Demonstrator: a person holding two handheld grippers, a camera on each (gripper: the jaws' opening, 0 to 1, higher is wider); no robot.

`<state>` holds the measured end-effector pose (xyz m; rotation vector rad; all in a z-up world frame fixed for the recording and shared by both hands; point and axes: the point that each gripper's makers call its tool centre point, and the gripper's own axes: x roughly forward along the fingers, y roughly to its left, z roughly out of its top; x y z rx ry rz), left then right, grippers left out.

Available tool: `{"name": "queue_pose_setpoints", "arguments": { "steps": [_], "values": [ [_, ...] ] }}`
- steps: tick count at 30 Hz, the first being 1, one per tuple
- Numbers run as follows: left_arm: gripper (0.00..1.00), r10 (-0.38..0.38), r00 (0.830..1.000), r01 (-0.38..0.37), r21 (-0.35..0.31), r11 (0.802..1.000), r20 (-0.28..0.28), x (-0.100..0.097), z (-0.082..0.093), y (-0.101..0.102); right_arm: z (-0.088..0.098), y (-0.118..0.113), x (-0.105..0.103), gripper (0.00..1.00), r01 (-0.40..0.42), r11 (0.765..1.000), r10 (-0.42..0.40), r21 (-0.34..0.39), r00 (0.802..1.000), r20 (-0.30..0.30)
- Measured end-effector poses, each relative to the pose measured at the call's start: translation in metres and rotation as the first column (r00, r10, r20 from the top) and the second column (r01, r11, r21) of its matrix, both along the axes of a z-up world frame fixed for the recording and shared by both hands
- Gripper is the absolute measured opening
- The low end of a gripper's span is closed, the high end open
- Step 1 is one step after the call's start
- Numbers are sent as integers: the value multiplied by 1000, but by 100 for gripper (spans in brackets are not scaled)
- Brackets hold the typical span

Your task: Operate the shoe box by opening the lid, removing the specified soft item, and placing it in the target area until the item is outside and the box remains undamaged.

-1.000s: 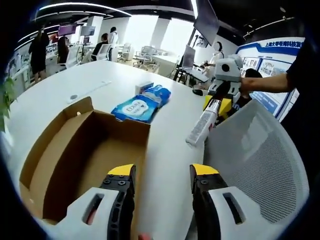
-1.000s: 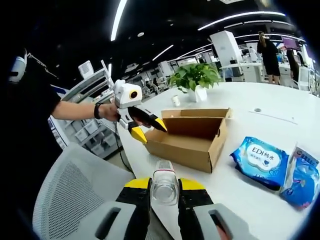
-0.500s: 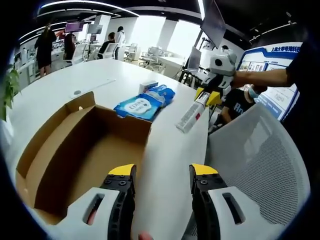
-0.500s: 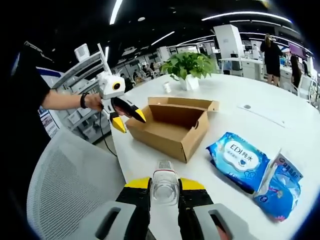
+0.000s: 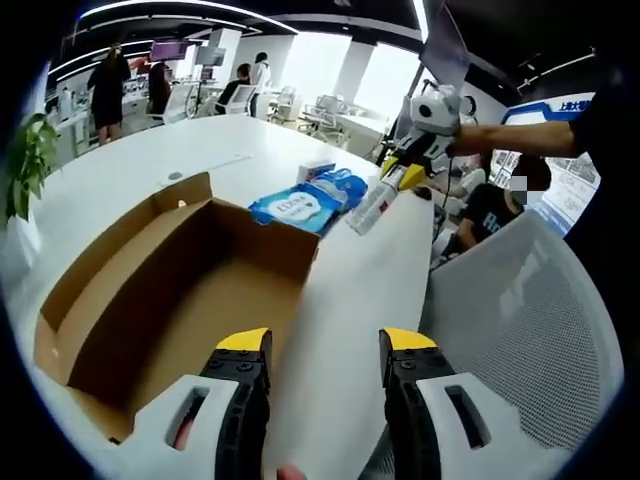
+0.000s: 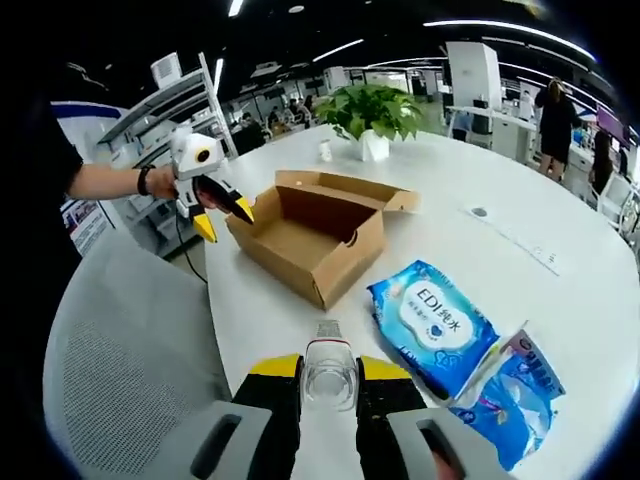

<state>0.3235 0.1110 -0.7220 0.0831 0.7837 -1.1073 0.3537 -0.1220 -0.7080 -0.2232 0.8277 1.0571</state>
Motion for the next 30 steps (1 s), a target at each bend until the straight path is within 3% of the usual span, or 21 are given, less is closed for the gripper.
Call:
{"name": "queue_pose_setpoints", "arguments": {
  "steps": [13,30],
  "values": [
    [44,79,997,-79,6,997,-4,-2,-2,15,-5,-20,41,16,-52,996,54,-78,998,20],
    [45,200,980,-200,0,980,-3,-7,-2,35,3,-21,93,16,-86,991,90,-107,995,39]
  ]
}}
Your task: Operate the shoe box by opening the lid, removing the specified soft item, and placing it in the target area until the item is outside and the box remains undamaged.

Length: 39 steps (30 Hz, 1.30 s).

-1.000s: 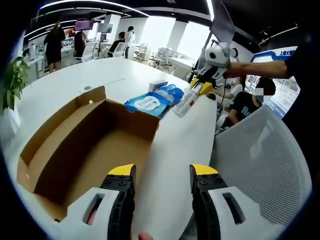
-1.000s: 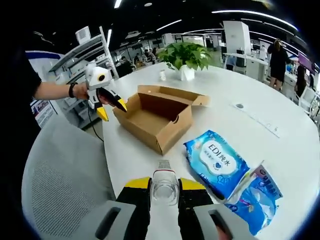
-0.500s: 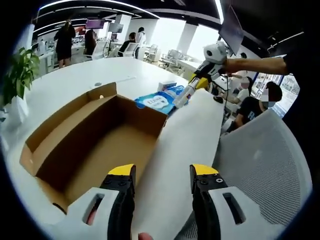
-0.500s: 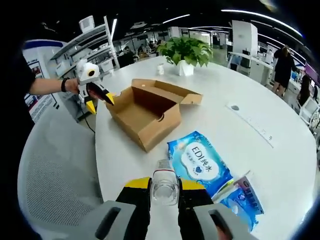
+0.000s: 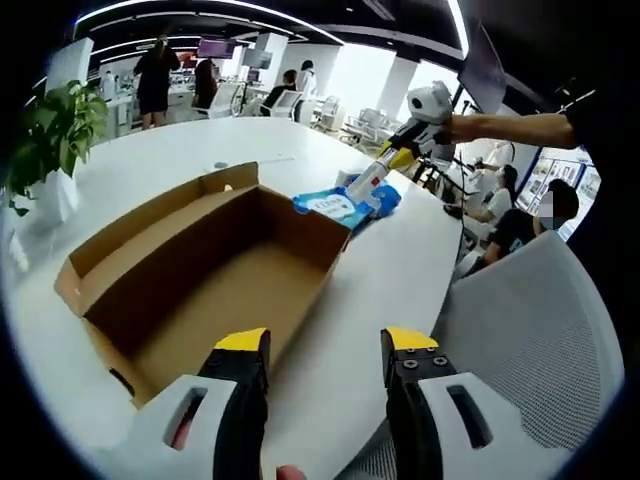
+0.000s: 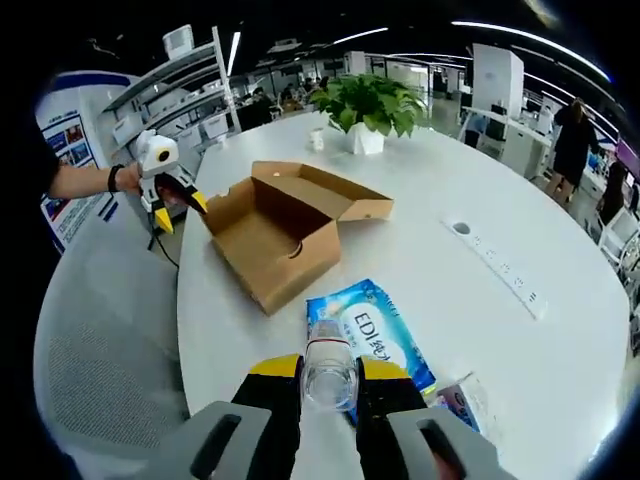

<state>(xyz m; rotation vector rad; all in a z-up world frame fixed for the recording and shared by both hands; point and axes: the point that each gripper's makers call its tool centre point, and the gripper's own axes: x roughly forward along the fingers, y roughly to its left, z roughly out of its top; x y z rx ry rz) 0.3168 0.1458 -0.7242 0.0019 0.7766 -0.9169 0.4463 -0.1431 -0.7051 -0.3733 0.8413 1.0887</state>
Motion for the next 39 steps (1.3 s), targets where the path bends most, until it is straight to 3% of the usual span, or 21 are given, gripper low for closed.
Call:
{"name": "queue_pose_setpoints", "arguments": {
  "steps": [10,17,19,36,39],
  "values": [
    [46,58,998,-58,7,998,-6,-7,-3,14,0,2,27,16,-34,998,36,-56,999,29],
    [46,98,995,-97,7,995,-11,-12,-3,24,-12,-9,48,16,-40,992,45,-123,998,42],
    [46,107,994,-107,6,994,-14,-12,-4,25,-19,-14,51,16,-48,986,57,-162,997,48],
    [46,129,991,-129,17,992,-27,-17,-8,25,-34,-37,91,16,-2,970,22,-245,997,79],
    [46,133,991,-133,18,991,-31,-18,-9,25,-40,-41,94,16,-27,955,53,-295,995,80]
  ]
}}
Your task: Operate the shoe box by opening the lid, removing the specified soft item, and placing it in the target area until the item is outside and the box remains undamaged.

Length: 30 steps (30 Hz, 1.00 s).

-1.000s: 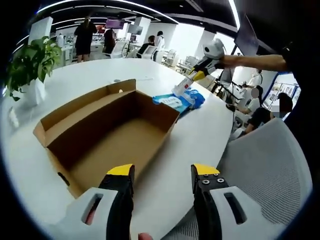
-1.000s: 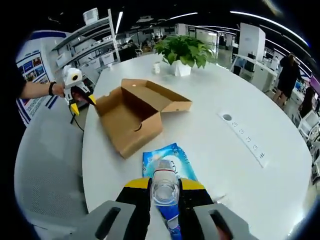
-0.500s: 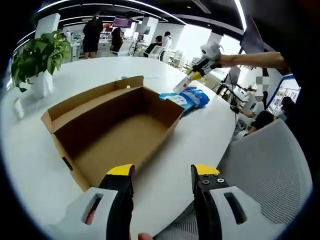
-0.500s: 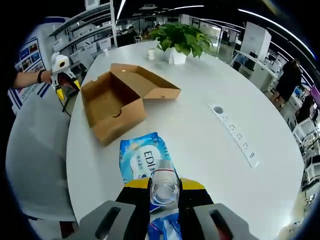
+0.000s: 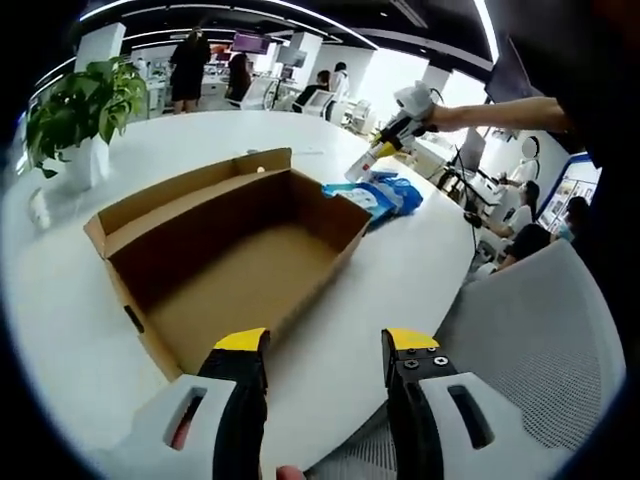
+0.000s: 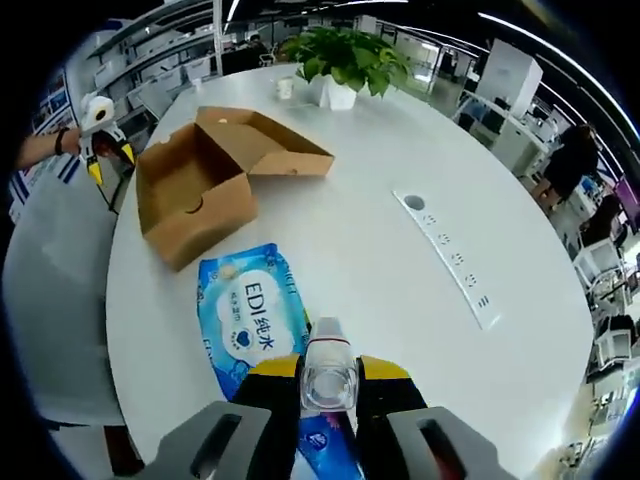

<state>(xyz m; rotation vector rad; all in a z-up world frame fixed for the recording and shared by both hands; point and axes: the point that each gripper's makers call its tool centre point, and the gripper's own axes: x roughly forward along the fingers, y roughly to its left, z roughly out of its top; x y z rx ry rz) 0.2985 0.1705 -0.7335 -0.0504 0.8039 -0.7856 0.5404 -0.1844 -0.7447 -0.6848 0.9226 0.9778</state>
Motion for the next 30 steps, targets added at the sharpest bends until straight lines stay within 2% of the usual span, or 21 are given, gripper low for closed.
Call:
{"name": "queue_pose_setpoints", "arguments": {
  "steps": [6,12,18,23,30],
  "values": [
    [46,4,1000,-4,-1,1000,-6,-2,-2,0,-7,-2,4,16,-36,998,36,-56,999,6],
    [46,9,1000,-9,0,1000,-6,-2,-2,1,-15,-3,6,16,-111,982,113,-150,994,8],
    [46,11,1000,-11,0,1000,-7,-3,-3,2,-18,0,5,16,-156,970,158,-188,987,-4],
    [46,15,1000,-15,-1,1000,-8,-5,-4,3,-21,-1,3,16,-208,950,209,-235,978,-22],
    [46,16,1000,-16,-1,1000,-11,-8,-5,5,-26,-2,7,16,-246,931,242,-270,969,-50]
  ]
}}
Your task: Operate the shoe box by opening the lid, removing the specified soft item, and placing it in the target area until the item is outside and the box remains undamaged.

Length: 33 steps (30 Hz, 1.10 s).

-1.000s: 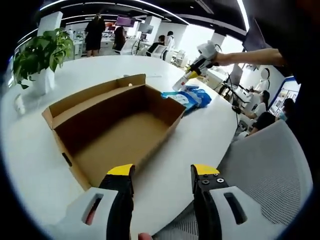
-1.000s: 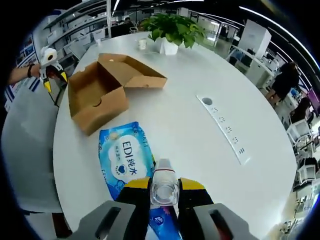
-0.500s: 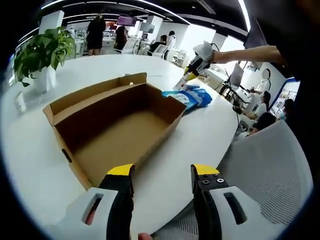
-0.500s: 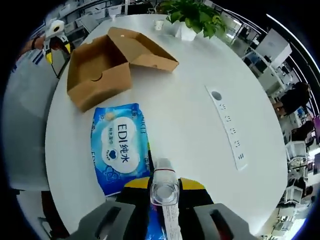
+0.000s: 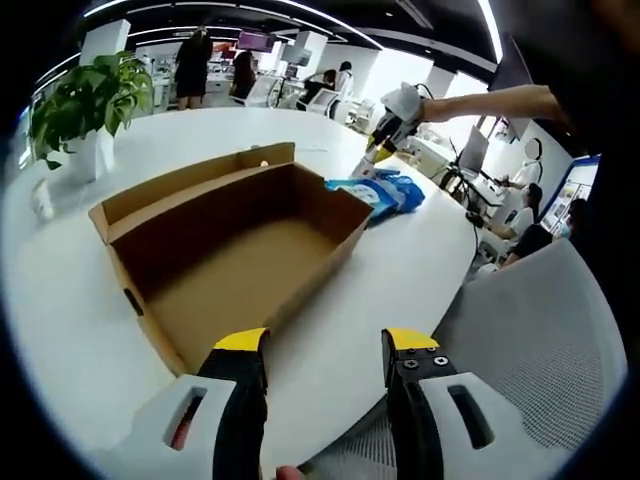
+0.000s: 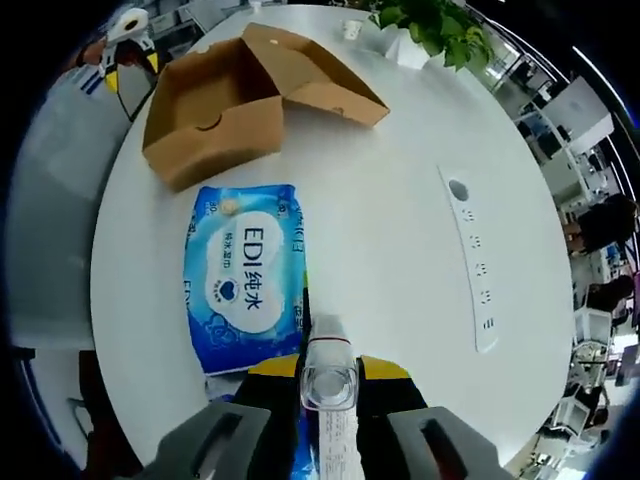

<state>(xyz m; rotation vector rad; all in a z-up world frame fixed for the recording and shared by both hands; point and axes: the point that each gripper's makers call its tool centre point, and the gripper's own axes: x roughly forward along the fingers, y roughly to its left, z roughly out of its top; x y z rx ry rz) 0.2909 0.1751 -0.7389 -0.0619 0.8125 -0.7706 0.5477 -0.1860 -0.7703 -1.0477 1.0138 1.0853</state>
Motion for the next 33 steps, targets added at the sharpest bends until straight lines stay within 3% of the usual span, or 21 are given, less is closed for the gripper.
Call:
{"name": "queue_pose_setpoints", "arguments": {
  "steps": [18,33],
  "values": [
    [46,-4,1000,4,-4,1000,5,-2,3,-1,-4,15,16,17,-94,992,90,-79,994,-59],
    [46,9,1000,-10,-3,1000,-9,-7,-1,7,-11,10,22,18,-79,992,71,-97,994,-79]
  ]
}}
